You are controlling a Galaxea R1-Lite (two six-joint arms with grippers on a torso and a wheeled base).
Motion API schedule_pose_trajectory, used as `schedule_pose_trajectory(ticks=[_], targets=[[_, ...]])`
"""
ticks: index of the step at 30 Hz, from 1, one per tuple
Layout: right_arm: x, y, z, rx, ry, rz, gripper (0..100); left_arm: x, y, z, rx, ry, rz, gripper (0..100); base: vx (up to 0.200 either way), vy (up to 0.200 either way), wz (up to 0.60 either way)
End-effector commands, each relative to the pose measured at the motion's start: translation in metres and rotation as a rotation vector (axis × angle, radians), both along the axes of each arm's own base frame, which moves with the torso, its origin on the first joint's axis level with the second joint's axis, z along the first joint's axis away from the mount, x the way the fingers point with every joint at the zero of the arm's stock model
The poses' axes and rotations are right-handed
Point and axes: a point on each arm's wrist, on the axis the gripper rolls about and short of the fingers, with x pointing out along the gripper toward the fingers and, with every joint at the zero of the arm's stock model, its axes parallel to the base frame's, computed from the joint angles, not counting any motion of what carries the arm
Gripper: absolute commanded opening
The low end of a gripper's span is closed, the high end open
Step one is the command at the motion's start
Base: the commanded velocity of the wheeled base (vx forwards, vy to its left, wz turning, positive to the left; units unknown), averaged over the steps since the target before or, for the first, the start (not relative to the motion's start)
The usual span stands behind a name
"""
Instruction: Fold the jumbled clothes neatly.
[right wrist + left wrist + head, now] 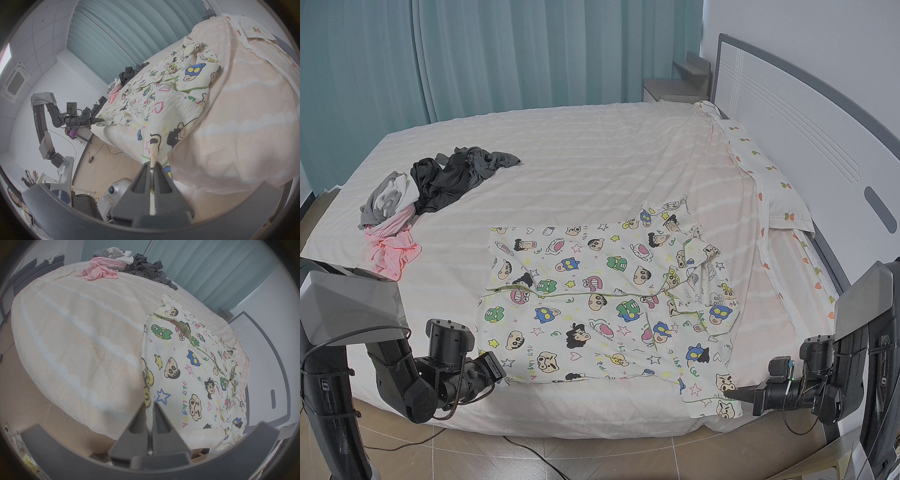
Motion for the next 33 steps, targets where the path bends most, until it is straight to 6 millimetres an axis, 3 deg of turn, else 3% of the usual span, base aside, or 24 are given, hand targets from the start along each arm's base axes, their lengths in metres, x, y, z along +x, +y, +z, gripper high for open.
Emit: schedule_pose_trajectory(ticks=[1,10,22,23,33], targets=[[0.009,-0.002,-0.010,-0.001,-0.013,-0.011,100,0.000,0.000,0.002,-0.001,-0.007,0.002,0,0.000,0.000,0.00],[0.029,0.005,-0.010,-0.003,-0.086,-0.001,100,0.001,0.000,0.001,-0.001,-0.007,0.002,0,0.000,0.000,0.00],[0.054,0.037,-0.009,-0.020,-0.098,0.008,100,0.000,0.000,0.001,0.000,-0.004,0.002,0,0.000,0.000,0.00],[0.057,0.037,-0.010,-0.026,-0.095,0.000,0,0.000,0.000,0.001,0.000,-0.004,0.002,0,0.000,0.000,0.00],[0.047,0.022,-0.010,-0.016,-0.036,-0.024,0,-0.004,0.003,0.004,0.002,-0.007,0.005,0,0.000,0.000,0.00]])
